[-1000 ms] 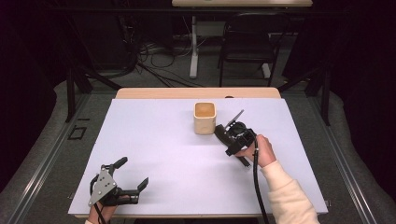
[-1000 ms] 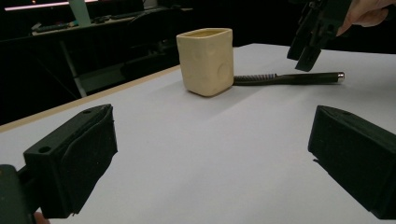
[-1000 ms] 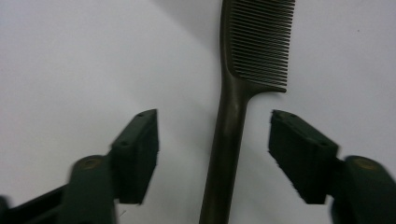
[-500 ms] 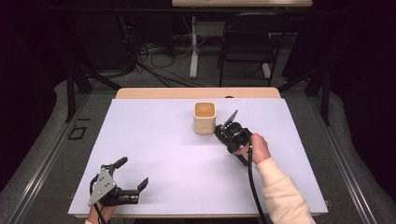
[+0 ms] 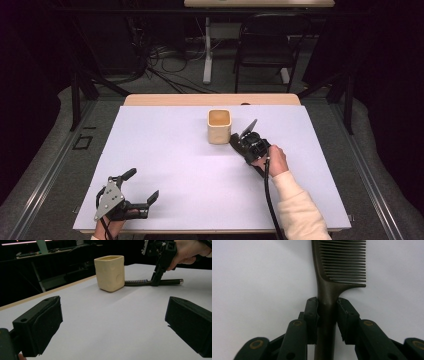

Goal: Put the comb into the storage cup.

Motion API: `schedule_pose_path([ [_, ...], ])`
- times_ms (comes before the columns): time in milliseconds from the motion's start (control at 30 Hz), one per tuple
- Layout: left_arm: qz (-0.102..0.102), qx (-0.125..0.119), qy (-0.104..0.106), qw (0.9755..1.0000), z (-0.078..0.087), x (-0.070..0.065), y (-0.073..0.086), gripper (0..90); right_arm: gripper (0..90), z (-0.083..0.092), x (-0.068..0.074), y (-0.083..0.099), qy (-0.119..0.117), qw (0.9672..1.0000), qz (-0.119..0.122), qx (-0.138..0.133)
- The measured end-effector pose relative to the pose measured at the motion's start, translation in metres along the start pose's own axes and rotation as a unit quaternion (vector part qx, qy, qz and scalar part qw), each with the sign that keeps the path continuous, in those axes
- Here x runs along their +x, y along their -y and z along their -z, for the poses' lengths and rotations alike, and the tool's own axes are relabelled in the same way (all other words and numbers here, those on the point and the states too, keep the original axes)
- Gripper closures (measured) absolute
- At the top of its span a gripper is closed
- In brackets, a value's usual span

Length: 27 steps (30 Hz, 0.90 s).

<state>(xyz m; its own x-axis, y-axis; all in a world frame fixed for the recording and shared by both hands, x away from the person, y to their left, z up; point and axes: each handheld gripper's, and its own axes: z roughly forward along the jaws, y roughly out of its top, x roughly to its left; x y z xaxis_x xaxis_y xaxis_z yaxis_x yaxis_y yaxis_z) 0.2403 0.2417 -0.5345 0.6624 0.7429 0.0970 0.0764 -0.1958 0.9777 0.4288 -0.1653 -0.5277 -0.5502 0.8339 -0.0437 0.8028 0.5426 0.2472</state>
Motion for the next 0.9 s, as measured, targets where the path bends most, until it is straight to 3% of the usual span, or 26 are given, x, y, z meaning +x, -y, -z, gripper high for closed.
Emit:
schedule_pose_path([
  [200,-0.001,0.001,-0.001,1.0,0.0,0.0,0.0,1.1,72.3,0.002,-0.01,0.005,-0.008,0.9998,-0.018,-0.003],
  [267,-0.002,0.001,0.0,1.0,0.0,0.0,0.0,1.1,72.3,0.004,-0.014,0.007,-0.008,0.9999,-0.009,-0.01],
  [367,-0.001,0.002,0.0,1.0,-0.001,-0.001,0.0,1.1,72.3,0.009,-0.018,0.01,-0.005,0.9999,-0.012,-0.005],
  [633,-0.004,0.003,0.0,1.0,-0.001,0.0,0.0,1.1,72.3,0.019,-0.025,0.019,-0.008,0.9995,-0.013,-0.029],
  [767,-0.004,0.004,0.001,1.0,-0.001,0.0,0.0,1.0,72.2,0.025,-0.027,0.024,-0.023,0.9989,-0.015,-0.038],
  [833,-0.005,0.004,0.001,1.0,-0.001,0.0,0.0,1.0,72.2,0.03,-0.03,0.027,-0.025,0.9986,-0.016,-0.044],
  [867,-0.004,0.004,0.001,1.0,-0.001,0.0,0.0,1.0,72.3,0.032,-0.029,0.028,-0.025,0.9983,-0.029,-0.044],
  [900,-0.005,0.004,0.001,1.0,-0.001,0.0,0.0,1.1,72.2,0.034,-0.031,0.029,-0.023,0.9986,-0.016,-0.044],
])
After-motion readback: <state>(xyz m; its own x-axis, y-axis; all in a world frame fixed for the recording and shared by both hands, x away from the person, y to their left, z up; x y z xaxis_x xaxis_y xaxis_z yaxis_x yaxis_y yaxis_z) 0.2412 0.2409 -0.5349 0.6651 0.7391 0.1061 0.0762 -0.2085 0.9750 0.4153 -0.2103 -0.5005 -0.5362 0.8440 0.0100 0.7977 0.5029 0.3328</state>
